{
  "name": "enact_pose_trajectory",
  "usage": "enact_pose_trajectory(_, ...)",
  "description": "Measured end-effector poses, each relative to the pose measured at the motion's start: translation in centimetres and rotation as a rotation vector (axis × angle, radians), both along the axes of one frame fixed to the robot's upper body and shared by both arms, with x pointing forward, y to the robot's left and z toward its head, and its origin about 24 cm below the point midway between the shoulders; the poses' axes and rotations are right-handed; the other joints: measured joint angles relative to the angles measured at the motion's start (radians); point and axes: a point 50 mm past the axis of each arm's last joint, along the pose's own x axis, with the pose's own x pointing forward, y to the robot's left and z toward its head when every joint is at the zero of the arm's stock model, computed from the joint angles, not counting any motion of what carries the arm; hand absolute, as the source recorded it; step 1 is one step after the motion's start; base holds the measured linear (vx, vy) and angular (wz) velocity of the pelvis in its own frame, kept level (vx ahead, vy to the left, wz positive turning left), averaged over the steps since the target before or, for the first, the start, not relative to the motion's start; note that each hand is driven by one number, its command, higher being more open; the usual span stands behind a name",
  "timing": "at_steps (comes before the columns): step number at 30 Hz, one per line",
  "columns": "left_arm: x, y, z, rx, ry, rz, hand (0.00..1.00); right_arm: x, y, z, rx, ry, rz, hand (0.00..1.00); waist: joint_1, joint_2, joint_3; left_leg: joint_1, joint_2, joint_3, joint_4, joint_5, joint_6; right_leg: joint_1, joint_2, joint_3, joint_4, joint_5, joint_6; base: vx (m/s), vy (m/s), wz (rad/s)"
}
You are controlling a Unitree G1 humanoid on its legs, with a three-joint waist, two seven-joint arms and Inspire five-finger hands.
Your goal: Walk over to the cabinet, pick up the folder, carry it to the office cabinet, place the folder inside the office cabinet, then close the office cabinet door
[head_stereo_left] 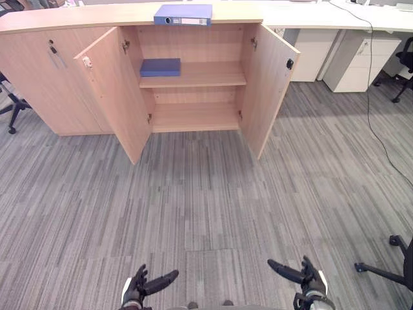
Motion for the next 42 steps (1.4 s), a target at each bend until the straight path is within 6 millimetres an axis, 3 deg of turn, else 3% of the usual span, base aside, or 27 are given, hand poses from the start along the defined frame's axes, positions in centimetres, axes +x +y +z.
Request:
enact_pose_trajectory(4, 0.9, 0.7, 0.9, 0.02, -0.058, -0.004, 1.0, 0.4, -0.2, 0.4, -0.038, -0.001, 0.074, 1.0, -0.005, 0.006, 0.004, 0.007, -0.003, 0.0, -0.002, -0.006, -0.01, 0.006, -0.004, -0.01, -0.003, 0.0, 0.0, 0.04, 0.02, 0.01)
enact_pose_trajectory(10, 0.5, 1.4, 1.4, 0.034, -0.078, 0.018, 1.0, 0.8, -0.4, 0.6, -0.061, 0.002, 0.12, 1.0, -0.012, 0.01, 0.014, 0.003, -0.004, 0.002, 0.006, -0.015, -0.019, 0.006, -0.008, -0.012, -0.004, 0.0, 0.001, 0.01, 0.001, 0.0)
enact_pose_trajectory(15, 1.2, 1.9, 2.3, 0.045, -0.141, 0.072, 1.0, 2.8, -1.4, 1.7, -0.107, -0.042, 0.149, 1.0, -0.002, 0.03, 0.048, -0.113, 0.008, 0.027, 0.16, -0.097, -0.002, -0.048, -0.009, -0.002, 0.011, -0.008, 0.005, -0.06, 0.0, -0.13)
enact_pose_trajectory(18, 1.2, 1.9, 2.4, 0.025, -0.159, 0.119, 1.0, 3.5, -1.6, 2.0, -0.115, -0.061, 0.146, 1.0, 0.012, 0.049, 0.06, -0.161, 0.017, 0.047, 0.236, -0.148, 0.017, -0.113, -0.013, 0.002, 0.106, -0.077, 0.023, -0.02, 0.049, -0.11)
enact_pose_trajectory(22, 1.0, 2.3, 2.6, 0.019, -0.171, 0.162, 1.0, 4.3, -1.1, 2.2, -0.093, -0.088, 0.134, 1.0, 0.017, 0.043, 0.069, -0.184, 0.0, 0.051, 0.307, -0.208, 0.042, -0.216, -0.054, -0.045, 0.355, -0.182, 0.061, 0.11, 0.08, 0.0)
enact_pose_trajectory(24, 1.3, 2.4, 2.9, 0.025, -0.189, 0.162, 1.0, 4.4, -0.7, 2.1, -0.082, -0.095, 0.13, 1.0, 0.019, 0.043, 0.084, -0.166, -0.002, 0.036, 0.311, -0.225, 0.05, -0.265, -0.068, -0.079, 0.502, -0.191, 0.062, 0.14, 0.066, 0.2)
enact_pose_trajectory(25, 1.8, 2.5, 3.2, 0.033, -0.206, 0.159, 1.0, 4.3, -0.3, 1.9, -0.069, -0.094, 0.126, 1.0, 0.008, 0.035, 0.1, -0.13, -0.011, 0.006, 0.304, -0.238, 0.071, -0.319, -0.092, -0.112, 0.656, -0.207, 0.066, 0.32, 0.061, 0.49)
enact_pose_trajectory(26, 2.2, 2.6, 3.4, 0.039, -0.216, 0.158, 1.0, 3.9, -0.1, 1.7, -0.057, -0.084, 0.121, 1.0, 0.007, 0.028, 0.105, -0.095, -0.016, -0.014, 0.294, -0.253, 0.079, -0.347, -0.108, -0.128, 0.706, -0.247, 0.047, 0.36, 0.047, 0.49)
enact_pose_trajectory(29, 3.0, 2.3, 3.5, 0.041, -0.228, 0.14, 1.0, 4.3, -0.1, 1.8, -0.069, -0.09, 0.133, 1.0, 0.004, 0.038, 0.13, -0.016, 0.001, -0.046, 0.237, -0.266, 0.076, -0.432, -0.121, -0.187, 0.629, -0.265, 0.037, 0.38, 0.0, 0.37)
enact_pose_trajectory(31, 4.2, 2.0, 3.9, 0.037, -0.256, 0.13, 1.0, 4.8, 0.1, 2.0, -0.074, -0.1, 0.148, 1.0, -0.003, 0.06, 0.15, 0.032, 0.044, -0.072, 0.173, -0.259, 0.055, -0.497, -0.097, -0.246, 0.46, -0.193, 0.029, 0.53, -0.079, 0.47)
enact_pose_trajectory(32, 4.9, 1.9, 4.1, 0.038, -0.27, 0.122, 1.0, 5.3, 0.5, 2.1, -0.071, -0.109, 0.168, 1.0, -0.019, 0.058, 0.157, 0.074, 0.072, -0.092, 0.125, -0.258, 0.016, -0.537, -0.074, -0.266, 0.303, -0.061, 0.019, 0.54, -0.11, 0.47)
enact_pose_trajectory(33, 5.1, 1.9, 4.1, 0.039, -0.273, 0.118, 1.0, 5.3, 0.6, 2.1, -0.072, -0.108, 0.172, 1.0, -0.022, 0.054, 0.156, 0.094, 0.078, -0.093, 0.112, -0.264, -0.004, -0.54, -0.069, -0.261, 0.252, 0.001, 0.012, 0.6, -0.152, 0.63)
enact_pose_trajectory(34, 5.2, 1.7, 4.1, 0.033, -0.273, 0.109, 1.0, 4.9, 0.5, 2.0, -0.074, -0.101, 0.171, 1.0, -0.034, 0.045, 0.156, 0.134, 0.09, -0.102, 0.106, -0.282, -0.04, -0.532, -0.071, -0.246, 0.236, 0.173, -0.027, 0.64, -0.188, 0.35)
enact_pose_trajectory(35, 5.6, 0.9, 4.0, 0.015, -0.278, 0.1, 1.0, 5.6, 0.3, 2.4, -0.084, -0.119, 0.172, 1.0, -0.035, 0.076, 0.164, 0.139, 0.128, -0.103, 0.138, -0.281, -0.069, -0.549, -0.055, -0.263, 0.334, 0.123, -0.073, 0.63, -0.187, 0.36)
enact_pose_trajectory(37, 6.1, 0.3, 4.1, 0.0, -0.286, 0.071, 1.0, 6.0, 0.4, 2.7, -0.084, -0.14, 0.171, 1.0, -0.048, 0.069, 0.169, 0.104, 0.125, -0.096, 0.259, -0.226, -0.141, -0.545, -0.077, -0.272, 0.422, 0.031, -0.075, 0.6, -0.205, 0.3)
enact_pose_trajectory(39, 5.9, -0.7, 3.8, -0.033, -0.282, 0.065, 1.0, 5.6, 0.6, 2.5, -0.084, -0.128, 0.182, 1.0, -0.052, 0.057, 0.179, -0.043, 0.153, -0.085, 0.704, -0.045, -0.158, -0.384, -0.078, -0.279, 0.373, -0.046, -0.073, 0.67, -0.233, 0.32)
enact_pose_trajectory(40, 5.9, -0.7, 3.8, -0.034, -0.287, 0.061, 1.0, 5.7, 0.7, 2.5, -0.081, -0.128, 0.186, 1.0, -0.047, 0.058, 0.183, -0.09, 0.175, -0.07, 0.83, -0.054, -0.148, -0.337, -0.066, -0.278, 0.347, -0.051, -0.076, 0.57, -0.176, 0.02)
enact_pose_trajectory(41, 6.0, -0.6, 3.9, -0.032, -0.298, 0.058, 1.0, 6.0, 1.2, 2.5, -0.072, -0.136, 0.198, 1.0, -0.033, 0.055, 0.195, -0.178, 0.216, -0.033, 1.02, -0.09, -0.124, -0.251, -0.047, -0.268, 0.294, -0.059, -0.086, 0.62, -0.152, -0.2)
enact_pose_trajectory(42, 6.1, -0.6, 4.0, -0.031, -0.301, 0.059, 1.0, 6.2, 1.7, 2.5, -0.063, -0.149, 0.2, 1.0, -0.011, 0.039, 0.204, -0.267, 0.241, 0.01, 1.11, -0.121, -0.089, -0.165, -0.039, -0.252, 0.233, -0.077, -0.081, 0.6, -0.134, -0.22)
